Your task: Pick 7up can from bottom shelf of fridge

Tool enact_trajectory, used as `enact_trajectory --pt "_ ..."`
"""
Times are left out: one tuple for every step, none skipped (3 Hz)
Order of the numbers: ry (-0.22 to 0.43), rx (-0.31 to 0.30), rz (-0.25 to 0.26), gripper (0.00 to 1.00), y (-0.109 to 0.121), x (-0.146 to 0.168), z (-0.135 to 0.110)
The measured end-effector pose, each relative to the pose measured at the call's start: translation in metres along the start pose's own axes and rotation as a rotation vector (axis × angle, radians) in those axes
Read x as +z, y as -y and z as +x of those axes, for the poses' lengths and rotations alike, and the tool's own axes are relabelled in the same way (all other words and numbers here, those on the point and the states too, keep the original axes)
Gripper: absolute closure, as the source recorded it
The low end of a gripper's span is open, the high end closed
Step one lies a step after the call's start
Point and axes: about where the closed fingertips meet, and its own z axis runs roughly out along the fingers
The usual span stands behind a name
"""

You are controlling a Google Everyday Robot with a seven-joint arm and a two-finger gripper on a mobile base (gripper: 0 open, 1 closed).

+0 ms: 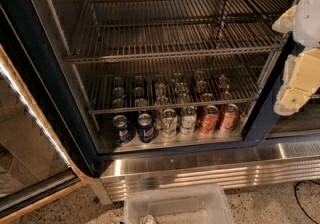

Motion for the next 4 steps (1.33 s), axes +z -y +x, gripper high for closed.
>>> enact_trajectory --pt "0.0 0.0 0.0 0.0 0.0 0.0 0.0" --pt "0.008 0.029 0.013 0.0 0.003 0.015 0.001" --pt "0.059 0.115 0.03 0.0 -0.006 0.046 0.006" --pt "0.129 0.227 0.047 0.0 -0.018 0.088 0.016"
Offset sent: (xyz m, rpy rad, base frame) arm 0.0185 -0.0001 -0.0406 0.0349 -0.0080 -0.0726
